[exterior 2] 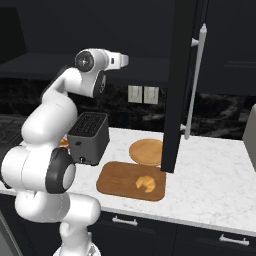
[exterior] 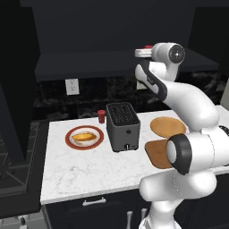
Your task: From the different types of pastries on the counter, select a croissant and place it on the cutting board. Then retrieve a jar of jam from the cabinet and place it alongside the croissant on the cutting board.
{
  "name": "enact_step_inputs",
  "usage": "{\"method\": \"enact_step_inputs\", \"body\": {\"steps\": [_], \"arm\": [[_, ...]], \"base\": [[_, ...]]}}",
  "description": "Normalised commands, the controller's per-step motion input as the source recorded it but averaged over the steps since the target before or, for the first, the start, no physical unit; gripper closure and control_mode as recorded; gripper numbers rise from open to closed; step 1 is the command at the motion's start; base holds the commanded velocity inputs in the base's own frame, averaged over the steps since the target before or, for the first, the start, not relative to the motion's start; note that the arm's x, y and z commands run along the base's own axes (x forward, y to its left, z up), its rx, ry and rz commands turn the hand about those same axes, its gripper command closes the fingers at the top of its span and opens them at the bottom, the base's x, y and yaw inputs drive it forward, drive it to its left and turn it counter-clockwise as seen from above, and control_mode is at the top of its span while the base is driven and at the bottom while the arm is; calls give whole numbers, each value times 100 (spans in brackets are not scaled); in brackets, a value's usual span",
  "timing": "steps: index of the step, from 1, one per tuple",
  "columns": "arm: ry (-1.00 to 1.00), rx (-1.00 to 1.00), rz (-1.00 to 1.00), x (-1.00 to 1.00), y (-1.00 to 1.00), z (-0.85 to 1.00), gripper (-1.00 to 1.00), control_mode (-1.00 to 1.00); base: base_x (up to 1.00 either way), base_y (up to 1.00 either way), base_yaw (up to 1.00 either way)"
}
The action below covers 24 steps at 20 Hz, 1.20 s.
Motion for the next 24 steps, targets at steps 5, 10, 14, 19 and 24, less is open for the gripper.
{"method": "enact_step_inputs", "body": {"steps": [5,10,14,19,24], "arm": [[0,2,0,23,-2,-15,-100,-100],[0,3,0,22,-2,-14,-100,-100],[0,2,0,26,0,-7,-100,-100],[0,1,0,20,-1,-5,100,-100],[0,2,0,12,0,-3,100,-100]], "base": [[0,0,0],[0,0,0],[0,0,0],[0,0,0],[0,0,0]]}}
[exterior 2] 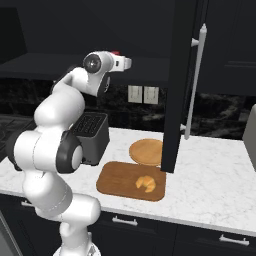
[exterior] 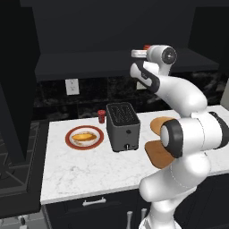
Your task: From the different types of pastries on the counter, select a croissant and place it on the cutting board. Then retrieve a jar of jam from the cabinet and place it alongside the croissant on the cutting board.
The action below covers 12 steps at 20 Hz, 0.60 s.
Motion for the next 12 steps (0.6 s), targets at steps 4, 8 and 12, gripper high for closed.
{"method": "enact_step_inputs", "body": {"steps": [4,8,12], "arm": [[0,1,0,4,0,-8,100,-100],[0,0,0,0,0,0,100,-100],[1,0,0,-4,1,-2,100,-100]], "base": [[0,0,0],[0,0,0],[0,0,0]]}}
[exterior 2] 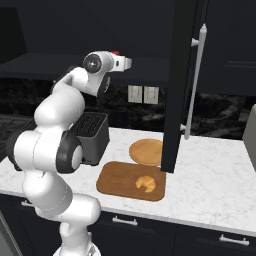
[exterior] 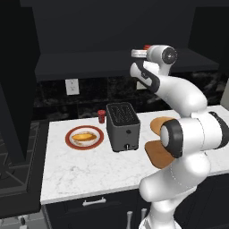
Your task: From the different types of pastries on the counter, select a croissant and place it on the cutting board. Then retrieve a jar of jam from the cabinet and place it alongside the croissant on the cutting board.
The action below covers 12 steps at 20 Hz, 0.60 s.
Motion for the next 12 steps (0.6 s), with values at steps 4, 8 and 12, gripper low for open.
{"method": "enact_step_inputs", "body": {"steps": [4,8,12], "arm": [[0,0,0,-78,0,-1,100,-100],[-5,2,0,-100,-1,0,100,-100],[-1,0,0,-100,-2,19,100,-100]], "base": [[0,0,0],[0,0,0],[0,0,0]]}}
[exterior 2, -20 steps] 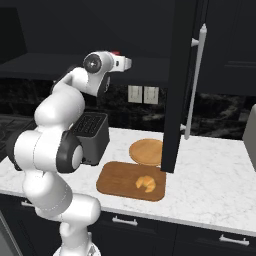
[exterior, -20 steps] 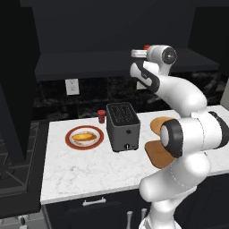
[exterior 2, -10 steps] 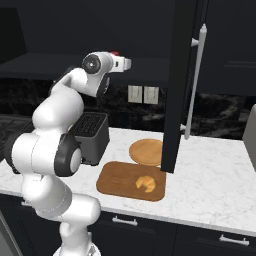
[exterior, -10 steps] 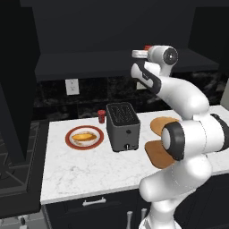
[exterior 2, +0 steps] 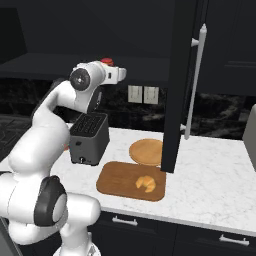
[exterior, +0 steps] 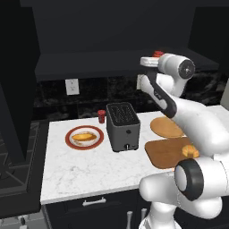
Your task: From the different types of pastries on the counter, select a croissant and place it on the cutting board. Then retrieve a jar of jam from the cabinet and place it alongside the croissant on the cutting board.
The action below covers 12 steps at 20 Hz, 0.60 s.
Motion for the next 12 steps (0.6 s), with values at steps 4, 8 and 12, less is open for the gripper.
{"method": "enact_step_inputs", "body": {"steps": [4,8,12], "arm": [[0,0,2,-100,-43,10,100,-100],[0,0,10,-100,-61,3,100,-100],[-1,0,18,-100,-32,-22,100,-100]], "base": [[0,0,0],[0,0,0],[0,0,0]]}}
